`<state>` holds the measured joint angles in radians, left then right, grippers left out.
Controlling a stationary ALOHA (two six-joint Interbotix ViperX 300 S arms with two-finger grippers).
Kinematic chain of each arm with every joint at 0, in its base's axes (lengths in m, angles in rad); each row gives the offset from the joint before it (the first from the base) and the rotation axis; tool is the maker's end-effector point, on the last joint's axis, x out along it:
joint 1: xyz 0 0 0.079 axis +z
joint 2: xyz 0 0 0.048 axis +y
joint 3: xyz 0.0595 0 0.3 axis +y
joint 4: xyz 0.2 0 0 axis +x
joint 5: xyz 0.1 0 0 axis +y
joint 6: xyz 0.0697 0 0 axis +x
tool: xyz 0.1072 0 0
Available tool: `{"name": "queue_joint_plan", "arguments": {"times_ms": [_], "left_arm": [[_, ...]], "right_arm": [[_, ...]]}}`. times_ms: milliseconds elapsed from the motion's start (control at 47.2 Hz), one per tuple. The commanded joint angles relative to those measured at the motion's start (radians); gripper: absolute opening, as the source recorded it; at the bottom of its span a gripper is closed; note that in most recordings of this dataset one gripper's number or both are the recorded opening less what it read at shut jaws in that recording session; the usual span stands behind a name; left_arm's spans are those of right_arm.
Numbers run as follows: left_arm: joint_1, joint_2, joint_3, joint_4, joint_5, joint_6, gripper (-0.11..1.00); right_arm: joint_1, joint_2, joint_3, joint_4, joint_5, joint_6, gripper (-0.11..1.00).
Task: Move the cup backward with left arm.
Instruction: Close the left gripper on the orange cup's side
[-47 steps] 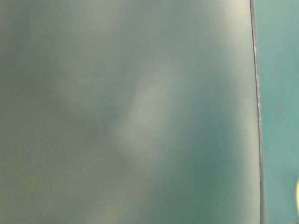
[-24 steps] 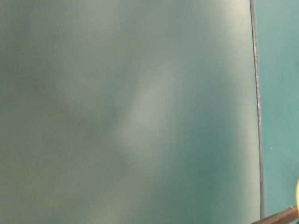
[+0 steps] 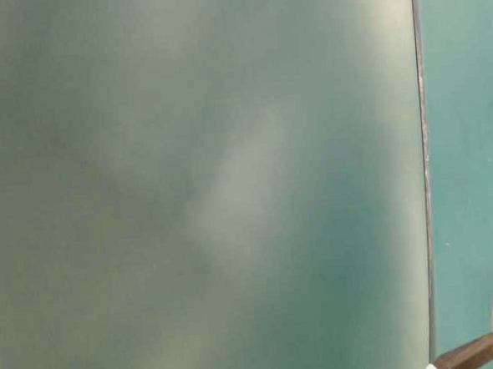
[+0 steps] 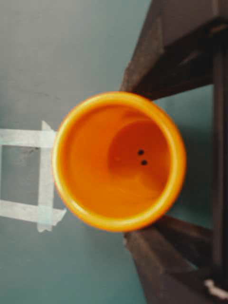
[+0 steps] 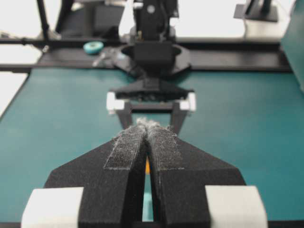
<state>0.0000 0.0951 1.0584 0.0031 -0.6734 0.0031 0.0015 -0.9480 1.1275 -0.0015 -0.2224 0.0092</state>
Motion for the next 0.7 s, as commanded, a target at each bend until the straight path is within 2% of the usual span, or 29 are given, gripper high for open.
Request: {"name": "queue_joint_plan", "arguments": {"times_ms": [0, 254, 402, 678], "left_arm": [[-0.003, 0.005, -0.021, 0.000, -0.035, 0.002, 0.79], [-0.003, 0.023, -0.040, 0.000, -0.048, 0.002, 0.78], [-0.009, 0.021, -0.031, 0.002, -0.048, 0.002, 0.68], [-0.020, 0.021, -0.034, 0.002, -0.075, 0.005, 0.65]], "right_arm": [[0.000, 0.005, -0.035, 0.000, -0.009, 0.002, 0.00], [0.000, 0.008, -0.038, 0.000, -0.005, 0.003, 0.00], [-0.002, 0.008, -0.040, 0.000, -0.006, 0.003, 0.00], [-0.002, 0.008, -0.040, 0.000, -0.008, 0.003, 0.00]]}}
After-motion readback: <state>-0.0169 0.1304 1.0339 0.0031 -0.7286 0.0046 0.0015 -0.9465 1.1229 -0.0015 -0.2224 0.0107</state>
